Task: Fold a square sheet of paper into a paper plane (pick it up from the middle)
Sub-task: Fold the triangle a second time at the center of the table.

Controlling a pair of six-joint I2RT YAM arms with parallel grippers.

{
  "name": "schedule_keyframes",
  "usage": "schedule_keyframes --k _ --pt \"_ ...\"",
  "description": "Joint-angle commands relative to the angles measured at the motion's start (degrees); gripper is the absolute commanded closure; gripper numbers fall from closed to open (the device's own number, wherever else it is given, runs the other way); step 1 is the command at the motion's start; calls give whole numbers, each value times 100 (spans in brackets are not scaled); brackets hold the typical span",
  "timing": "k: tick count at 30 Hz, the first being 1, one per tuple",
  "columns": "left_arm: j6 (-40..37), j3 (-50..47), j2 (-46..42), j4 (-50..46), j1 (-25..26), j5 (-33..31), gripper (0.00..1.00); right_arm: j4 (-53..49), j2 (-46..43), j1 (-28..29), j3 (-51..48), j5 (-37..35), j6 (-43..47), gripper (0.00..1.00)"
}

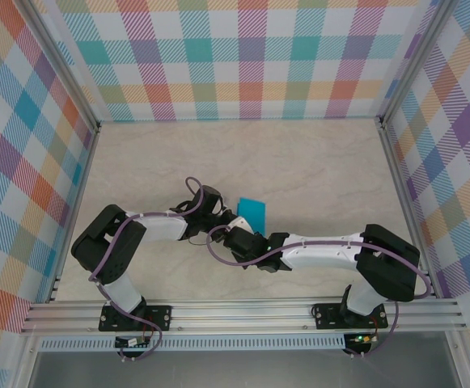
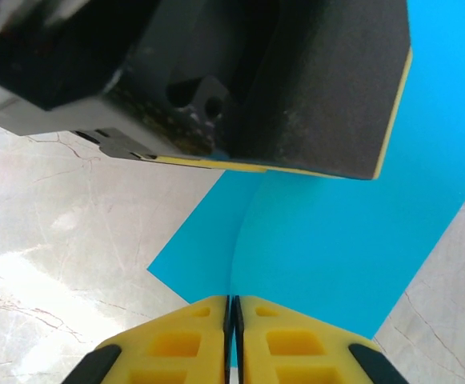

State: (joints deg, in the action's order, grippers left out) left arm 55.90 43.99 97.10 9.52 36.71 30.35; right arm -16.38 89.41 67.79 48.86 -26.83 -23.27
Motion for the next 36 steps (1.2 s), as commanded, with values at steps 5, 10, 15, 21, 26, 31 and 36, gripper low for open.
schedule_keyframes --k 5,10,15,21,26,31,36 --pt "-204 136 -501 -826 2 -709 60 22 -389 -150 -186 198 -125 90" --pt "-344 102 -903 -1496 3 -1387 46 430 -705 -596 -548 1018 -137 90" --pt "-386 13 -1261 -1774 -1 -1756 44 801 -960 -1121 -817 1918 -143 90" --pt "-420 -96 -1532 -1789 11 -1813 44 1123 -1171 -1836 -1064 3038 -71 89" --pt "-465 -140 -1564 -1661 29 -1689 45 1184 -1089 -2228 -1120 3512 -21 87" --pt "-596 -102 -1485 -1614 129 -1598 47 973 -816 -2478 -984 3501 2 87" --pt "-752 -66 -1400 -1583 289 -1595 46 882 -529 -2614 -840 3487 74 87"
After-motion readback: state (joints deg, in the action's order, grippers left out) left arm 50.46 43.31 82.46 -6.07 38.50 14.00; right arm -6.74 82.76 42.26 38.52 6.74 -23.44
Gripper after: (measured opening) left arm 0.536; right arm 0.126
